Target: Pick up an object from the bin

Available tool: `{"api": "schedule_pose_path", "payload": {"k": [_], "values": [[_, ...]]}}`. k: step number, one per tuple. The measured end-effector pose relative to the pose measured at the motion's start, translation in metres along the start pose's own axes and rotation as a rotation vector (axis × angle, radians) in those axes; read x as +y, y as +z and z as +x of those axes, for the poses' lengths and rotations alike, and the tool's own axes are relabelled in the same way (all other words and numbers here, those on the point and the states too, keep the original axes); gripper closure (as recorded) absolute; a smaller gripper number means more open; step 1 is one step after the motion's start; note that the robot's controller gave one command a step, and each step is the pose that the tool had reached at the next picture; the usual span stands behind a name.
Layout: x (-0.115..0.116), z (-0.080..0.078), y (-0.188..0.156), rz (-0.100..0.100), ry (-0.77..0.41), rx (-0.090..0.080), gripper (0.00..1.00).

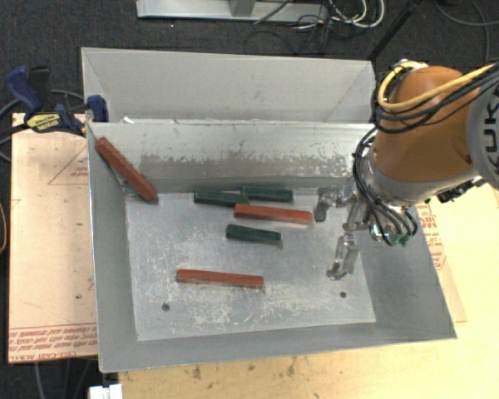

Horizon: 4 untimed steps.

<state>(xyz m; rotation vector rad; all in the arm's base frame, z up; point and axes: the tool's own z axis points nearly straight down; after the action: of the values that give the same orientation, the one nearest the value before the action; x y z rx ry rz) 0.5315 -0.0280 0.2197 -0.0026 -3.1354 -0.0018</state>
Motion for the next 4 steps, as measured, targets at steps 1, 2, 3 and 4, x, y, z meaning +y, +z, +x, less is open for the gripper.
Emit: {"api": "schedule_pose_path", "payload": {"k": [1, 2, 3, 4], "values": [[0.05, -0.057, 0.128, -0.001, -0.099, -0.002, 0.0], [0.012, -0.114, 0.148, 0.001, -0.128, -0.014, 0.0], [0.035, -0.122, 0.127, -0.001, 0.026, -0.012, 0.0], [0.059, -0.118, 0.148, -0.001, 0.073, -0.013, 0.0]]}}
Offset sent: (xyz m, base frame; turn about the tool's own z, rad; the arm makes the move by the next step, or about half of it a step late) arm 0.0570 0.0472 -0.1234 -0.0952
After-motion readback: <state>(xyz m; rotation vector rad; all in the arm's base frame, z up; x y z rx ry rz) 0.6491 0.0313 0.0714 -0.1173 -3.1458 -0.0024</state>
